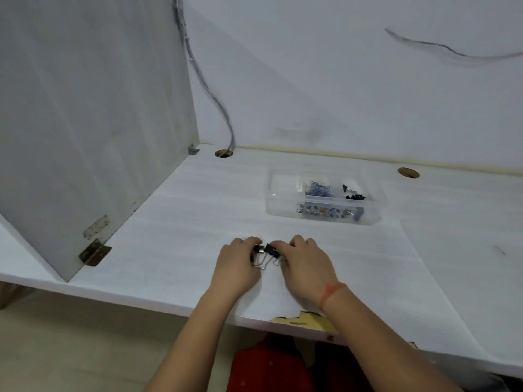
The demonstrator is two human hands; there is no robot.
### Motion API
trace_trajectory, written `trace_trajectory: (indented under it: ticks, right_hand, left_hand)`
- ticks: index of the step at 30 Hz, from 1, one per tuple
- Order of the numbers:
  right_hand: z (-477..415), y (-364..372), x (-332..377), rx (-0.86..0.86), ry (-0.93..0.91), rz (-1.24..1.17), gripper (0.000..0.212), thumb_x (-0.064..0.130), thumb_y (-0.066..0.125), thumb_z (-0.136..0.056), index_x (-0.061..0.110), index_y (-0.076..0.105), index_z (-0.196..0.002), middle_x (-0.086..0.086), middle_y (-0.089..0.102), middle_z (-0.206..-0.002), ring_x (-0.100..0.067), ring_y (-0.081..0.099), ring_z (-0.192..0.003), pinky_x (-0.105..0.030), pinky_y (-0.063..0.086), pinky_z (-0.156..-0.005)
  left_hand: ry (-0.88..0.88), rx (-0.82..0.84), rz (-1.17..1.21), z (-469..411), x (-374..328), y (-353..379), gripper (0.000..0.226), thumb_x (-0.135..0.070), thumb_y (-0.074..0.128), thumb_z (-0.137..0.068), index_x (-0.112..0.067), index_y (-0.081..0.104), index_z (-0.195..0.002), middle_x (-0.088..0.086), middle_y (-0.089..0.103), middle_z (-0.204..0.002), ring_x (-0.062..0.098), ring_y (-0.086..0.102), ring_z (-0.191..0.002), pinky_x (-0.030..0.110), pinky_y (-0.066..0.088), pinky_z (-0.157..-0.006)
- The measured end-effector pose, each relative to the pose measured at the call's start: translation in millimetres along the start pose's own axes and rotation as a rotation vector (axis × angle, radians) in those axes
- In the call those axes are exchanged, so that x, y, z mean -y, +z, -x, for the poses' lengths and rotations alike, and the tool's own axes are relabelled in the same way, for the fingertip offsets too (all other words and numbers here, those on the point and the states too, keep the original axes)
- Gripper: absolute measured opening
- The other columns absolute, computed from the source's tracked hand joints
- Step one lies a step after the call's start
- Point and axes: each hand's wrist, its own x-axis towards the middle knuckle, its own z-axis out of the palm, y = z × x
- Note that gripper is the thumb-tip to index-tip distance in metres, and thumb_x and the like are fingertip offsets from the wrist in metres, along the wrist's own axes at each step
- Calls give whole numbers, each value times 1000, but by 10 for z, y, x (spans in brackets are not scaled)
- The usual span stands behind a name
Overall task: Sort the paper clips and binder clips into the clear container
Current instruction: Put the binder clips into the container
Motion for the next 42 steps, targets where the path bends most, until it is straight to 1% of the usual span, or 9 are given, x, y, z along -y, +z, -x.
trace_trajectory:
  ticks: [8, 14, 21, 23, 27, 31, 35, 38, 42]
  right_hand:
    - [390, -330, -625, -49, 317, -192, 39, 11, 44, -92, 14, 51, -130, -12, 68, -111, -29, 61, -104, -31, 44, -85]
    - [454, -364, -576, -21, 342, -236, 54, 43, 64, -81, 20, 48, -128, -7, 51, -118, -26, 58, -99, -27, 39, -78]
    - [379, -215, -507, -42, 303, -128, 42, 25, 57, -84, 14, 47, -123, -11, 58, -107, -29, 56, -96, -34, 43, -78]
    - [379, -232, -574, -54, 414, -334, 41, 26, 57, -86, 17, 47, -125, -9, 59, -108, -25, 58, -97, -31, 44, -81]
    - [349, -395, -670, -153, 799, -1472, 6, 12, 51, -91, 12, 57, -92, -13, 60, -86, -21, 55, -68, -32, 52, -67]
    - [316, -561, -737, -280, 868, -2089, 12, 8, 54, -90, 5, 52, -79, -10, 50, -69, -24, 56, -70, -38, 60, -70]
    - [245, -485, -701, -101, 711, -1419, 22, -9, 59, -80, 12, 52, -76, -3, 43, -69, -12, 45, -58, -16, 46, -49]
    - [198, -363, -694, 42, 462, -635, 39, -7, 53, -74, 17, 58, -104, 1, 44, -83, -13, 46, -71, -19, 40, -59]
    - [98, -292, -725, 142, 315, -315, 33, 13, 63, -81, 21, 60, -113, -4, 45, -100, -24, 54, -95, -23, 35, -77]
  left_hand:
    - [-7, -100, 278, 90, -413, 371, 40, 2, 55, -69, -21, 64, -100, -4, 63, -85, 15, 57, -79, 17, 41, -60]
    - [-59, -192, 251, 163, -361, 338, 33, -5, 58, -70, -22, 64, -98, -8, 61, -73, 9, 58, -71, 20, 40, -56]
    - [-83, -168, 22, 137, -454, 405, 34, -25, 67, -72, -14, 60, -103, 6, 50, -104, 26, 56, -89, 26, 36, -69]
    - [-91, -118, -40, 102, -459, 394, 26, -24, 65, -72, -11, 61, -95, 6, 51, -99, 27, 56, -89, 27, 37, -68]
    - [-20, -61, -117, 20, -427, 327, 17, -28, 66, -73, -15, 57, -81, 3, 54, -90, 24, 54, -86, 27, 36, -65]
    - [68, -103, -27, 55, -300, 331, 6, -21, 60, -82, -17, 56, -85, -4, 52, -71, 19, 51, -73, 26, 30, -57]
    - [42, -252, 203, 52, -271, 389, 17, -13, 47, -92, -17, 62, -99, 3, 56, -85, 10, 52, -67, 20, 34, -58]
    - [-139, -225, 572, -37, -332, 394, 20, -7, 42, -91, -18, 59, -93, 9, 60, -103, 18, 56, -75, 25, 41, -63]
    - [19, 50, 223, -191, -444, 383, 39, -12, 59, -81, -21, 57, -119, 2, 52, -114, 23, 55, -98, 27, 40, -76]
